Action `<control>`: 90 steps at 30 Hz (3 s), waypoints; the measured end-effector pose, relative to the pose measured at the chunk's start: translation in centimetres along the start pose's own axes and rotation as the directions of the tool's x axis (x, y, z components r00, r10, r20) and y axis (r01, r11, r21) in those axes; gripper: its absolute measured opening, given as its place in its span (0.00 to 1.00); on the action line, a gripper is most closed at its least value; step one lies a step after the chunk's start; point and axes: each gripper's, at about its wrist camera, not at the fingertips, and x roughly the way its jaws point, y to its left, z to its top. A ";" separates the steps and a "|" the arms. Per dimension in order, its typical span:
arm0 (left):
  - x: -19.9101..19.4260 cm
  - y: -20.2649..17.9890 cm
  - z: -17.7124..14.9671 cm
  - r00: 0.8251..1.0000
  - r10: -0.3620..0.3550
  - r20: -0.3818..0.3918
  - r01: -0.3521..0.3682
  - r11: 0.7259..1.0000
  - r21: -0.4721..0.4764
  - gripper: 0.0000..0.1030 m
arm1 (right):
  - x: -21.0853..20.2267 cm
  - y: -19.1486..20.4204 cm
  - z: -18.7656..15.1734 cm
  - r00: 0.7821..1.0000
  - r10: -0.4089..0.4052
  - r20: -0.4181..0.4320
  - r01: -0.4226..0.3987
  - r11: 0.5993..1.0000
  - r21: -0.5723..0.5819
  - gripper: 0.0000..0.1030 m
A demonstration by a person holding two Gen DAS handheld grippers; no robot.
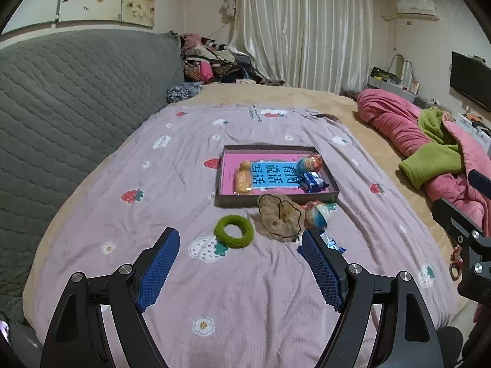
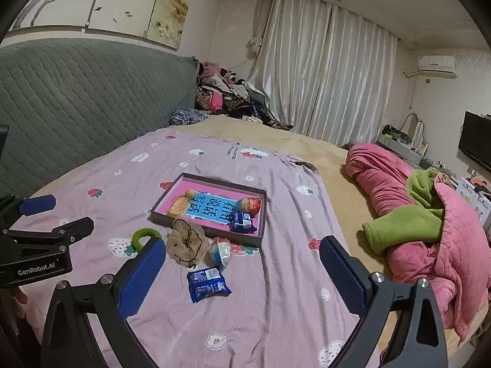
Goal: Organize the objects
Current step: 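Withdraw both grippers from the tray toward the hair tie and blue packet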
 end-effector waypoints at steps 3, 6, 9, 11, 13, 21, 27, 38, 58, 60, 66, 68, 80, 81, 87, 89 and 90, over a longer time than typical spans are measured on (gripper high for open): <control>0.3 -0.1 -0.6 1.000 0.002 -0.010 -0.002 1.000 0.005 0.81 | 0.2 0.0 -0.6 1.000 0.001 -0.011 -0.001 1.000 0.000 0.98; 0.6 -0.2 -1.1 1.000 0.000 -0.021 0.000 1.000 0.007 0.81 | 0.4 0.1 -1.2 1.000 0.001 -0.023 -0.001 1.000 0.000 0.98; 0.9 -0.3 -1.6 1.000 0.002 -0.028 -0.002 1.000 0.013 0.81 | 0.7 0.2 -1.7 0.999 0.002 -0.033 -0.002 1.000 0.002 0.98; 1.2 -0.4 -1.9 0.999 0.001 -0.037 0.000 1.000 0.013 0.81 | 0.9 0.3 -2.1 0.999 0.006 -0.039 -0.006 1.000 0.001 0.98; 1.4 -0.4 -2.2 0.999 -0.001 -0.042 0.002 1.000 0.016 0.81 | 1.2 0.5 -2.4 0.999 0.005 -0.047 -0.005 1.000 -0.005 0.98; 2.2 -0.6 -3.1 0.999 -0.021 -0.036 0.021 1.000 0.011 0.81 | 2.4 1.2 -3.8 0.997 0.013 -0.079 -0.014 1.000 -0.018 0.98; 3.6 -0.5 -3.8 0.998 -0.022 -0.061 0.023 1.000 0.015 0.81 | 3.6 1.5 -4.6 0.994 0.013 -0.105 -0.015 1.000 -0.017 0.98; 6.0 -0.4 -5.0 0.993 -0.025 -0.118 0.026 1.000 0.007 0.80 | 5.4 2.2 -6.0 0.988 0.023 -0.150 -0.027 0.999 -0.024 0.98; 9.3 -0.3 -6.4 0.983 -0.018 -0.185 0.018 1.000 -0.002 0.81 | 8.8 3.2 -8.8 0.971 0.042 -0.236 -0.051 0.998 -0.028 0.98; 9.7 -0.4 -6.7 0.981 -0.017 -0.192 0.017 1.000 0.000 0.81 | 9.2 3.3 -9.0 0.969 0.043 -0.243 -0.052 0.998 -0.028 0.98; 10.8 -0.2 -7.1 0.978 -0.021 -0.209 0.020 1.000 -0.005 0.80 | 10.5 3.4 -9.8 0.961 0.052 -0.273 -0.061 0.998 -0.026 0.98; 11.1 -0.2 -7.2 0.977 -0.020 -0.213 0.020 1.000 -0.004 0.80 | 10.9 3.6 -10.0 0.959 0.053 -0.277 -0.064 0.998 -0.028 0.98; 13.2 0.3 -7.6 0.972 -0.032 -0.233 0.029 0.999 -0.017 0.81 | 13.7 3.9 -10.9 0.948 0.101 -0.302 -0.105 0.994 0.001 0.99; 13.4 0.3 -7.6 0.971 -0.030 -0.235 0.027 1.000 -0.016 0.80 | 13.9 3.9 -11.0 0.947 0.102 -0.304 -0.105 0.994 0.005 0.99; 14.6 0.6 -7.6 0.970 -0.024 -0.241 0.021 1.000 -0.016 0.80 | 15.1 3.9 -11.2 0.943 0.104 -0.315 -0.107 0.994 0.006 0.99; 15.0 0.7 -7.5 0.971 -0.021 -0.238 0.018 1.000 -0.013 0.80 | 15.5 4.1 -11.1 0.942 0.105 -0.319 -0.112 0.994 -0.003 0.99; 15.2 0.7 -7.4 0.971 -0.021 -0.238 0.019 1.000 -0.011 0.80 | 15.7 4.1 -11.1 0.942 0.103 -0.320 -0.112 0.994 -0.009 0.99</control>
